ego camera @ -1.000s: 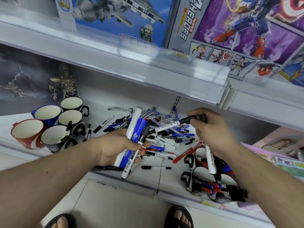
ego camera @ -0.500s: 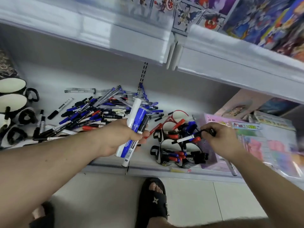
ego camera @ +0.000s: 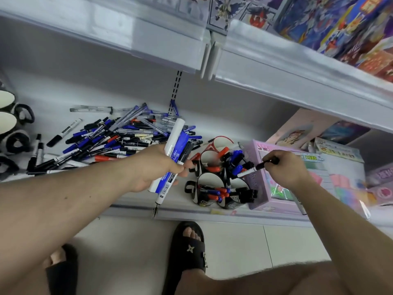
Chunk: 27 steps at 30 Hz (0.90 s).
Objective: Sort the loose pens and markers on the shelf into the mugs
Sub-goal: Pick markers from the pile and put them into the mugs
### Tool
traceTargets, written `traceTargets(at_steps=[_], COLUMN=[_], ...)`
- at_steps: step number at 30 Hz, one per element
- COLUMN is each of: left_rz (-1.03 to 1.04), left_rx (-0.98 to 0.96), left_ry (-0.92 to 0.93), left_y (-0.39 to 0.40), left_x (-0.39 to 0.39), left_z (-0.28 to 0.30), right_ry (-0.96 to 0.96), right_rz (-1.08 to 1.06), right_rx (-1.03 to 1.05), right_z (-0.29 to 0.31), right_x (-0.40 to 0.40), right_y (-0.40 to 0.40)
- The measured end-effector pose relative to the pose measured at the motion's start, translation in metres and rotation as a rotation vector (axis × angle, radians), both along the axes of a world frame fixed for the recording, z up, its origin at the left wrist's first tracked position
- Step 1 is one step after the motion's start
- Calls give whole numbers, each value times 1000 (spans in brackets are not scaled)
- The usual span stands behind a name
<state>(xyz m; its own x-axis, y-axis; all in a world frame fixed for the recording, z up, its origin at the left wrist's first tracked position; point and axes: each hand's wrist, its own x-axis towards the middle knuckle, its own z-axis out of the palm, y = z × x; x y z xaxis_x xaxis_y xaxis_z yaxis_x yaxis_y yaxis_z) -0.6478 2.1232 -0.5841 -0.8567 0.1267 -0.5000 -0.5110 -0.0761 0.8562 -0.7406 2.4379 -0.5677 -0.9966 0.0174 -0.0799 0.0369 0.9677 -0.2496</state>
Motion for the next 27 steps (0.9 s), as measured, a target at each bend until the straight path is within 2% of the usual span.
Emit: traceTargets(at_steps=[15, 21, 22, 23, 25, 27], left_rz=[-61, -44, -45, -49, -53, -53], left_rx=[35, 84, 93, 101, 128, 168], left_ry=[-28, -53, -56, -59, -66, -74], left_y=[15, 8, 7, 7, 5, 3], left_x=[-6, -2, -2, -2, -1, 0], left_z=[-3, 1, 2, 3, 4, 5], right_ry=[-194, -264, -242, -194, -118, -160], right_rz=[185, 271, 246, 190, 18, -69], right_rx=[227, 371, 311, 159, -357, -854], right_z=[-78, -84, -77, -67, -43, -14], right_x=[12, 11, 10, 9, 9, 18], right_y=[-5, -10, -18, -27, -52, -82])
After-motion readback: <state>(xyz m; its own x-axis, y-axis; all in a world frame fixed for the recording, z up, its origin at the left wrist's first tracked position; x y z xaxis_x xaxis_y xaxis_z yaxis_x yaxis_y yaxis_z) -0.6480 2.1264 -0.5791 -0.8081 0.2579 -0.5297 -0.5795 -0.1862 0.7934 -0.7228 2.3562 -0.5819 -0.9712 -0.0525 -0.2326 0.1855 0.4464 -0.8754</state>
